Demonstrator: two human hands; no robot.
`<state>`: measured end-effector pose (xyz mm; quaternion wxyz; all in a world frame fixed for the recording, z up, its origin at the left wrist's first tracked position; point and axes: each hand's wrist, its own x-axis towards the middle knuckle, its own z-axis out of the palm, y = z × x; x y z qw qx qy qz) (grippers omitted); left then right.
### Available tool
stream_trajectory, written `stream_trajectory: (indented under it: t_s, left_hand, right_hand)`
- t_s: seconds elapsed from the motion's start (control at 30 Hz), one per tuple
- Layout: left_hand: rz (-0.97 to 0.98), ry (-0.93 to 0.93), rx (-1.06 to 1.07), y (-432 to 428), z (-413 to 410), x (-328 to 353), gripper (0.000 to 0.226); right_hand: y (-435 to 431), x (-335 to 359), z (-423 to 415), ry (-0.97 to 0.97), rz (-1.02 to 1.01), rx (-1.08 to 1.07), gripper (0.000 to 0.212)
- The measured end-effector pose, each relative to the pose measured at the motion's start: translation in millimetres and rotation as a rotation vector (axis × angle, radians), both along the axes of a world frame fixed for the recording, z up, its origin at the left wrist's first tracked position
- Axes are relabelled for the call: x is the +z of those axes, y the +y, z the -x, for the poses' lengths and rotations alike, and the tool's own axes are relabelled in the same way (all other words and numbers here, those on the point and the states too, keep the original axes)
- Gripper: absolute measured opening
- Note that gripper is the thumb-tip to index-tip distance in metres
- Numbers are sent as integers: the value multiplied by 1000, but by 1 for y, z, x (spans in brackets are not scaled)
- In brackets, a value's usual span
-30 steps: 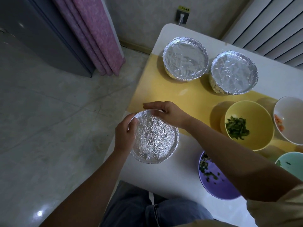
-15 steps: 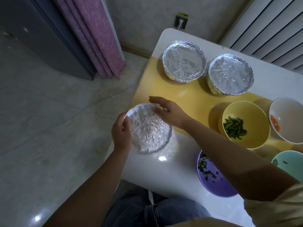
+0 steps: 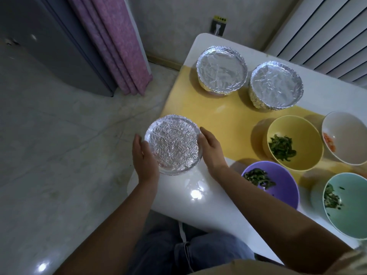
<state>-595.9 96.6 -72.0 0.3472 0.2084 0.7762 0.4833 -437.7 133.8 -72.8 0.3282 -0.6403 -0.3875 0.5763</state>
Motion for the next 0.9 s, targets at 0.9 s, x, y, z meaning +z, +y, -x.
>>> stream_trajectory:
  t_s: [0.9]
  left_hand:
    - [-78,103,-230,84,-35,5,30]
  right_hand:
    - [56,9,-30,44,-148,-221,30]
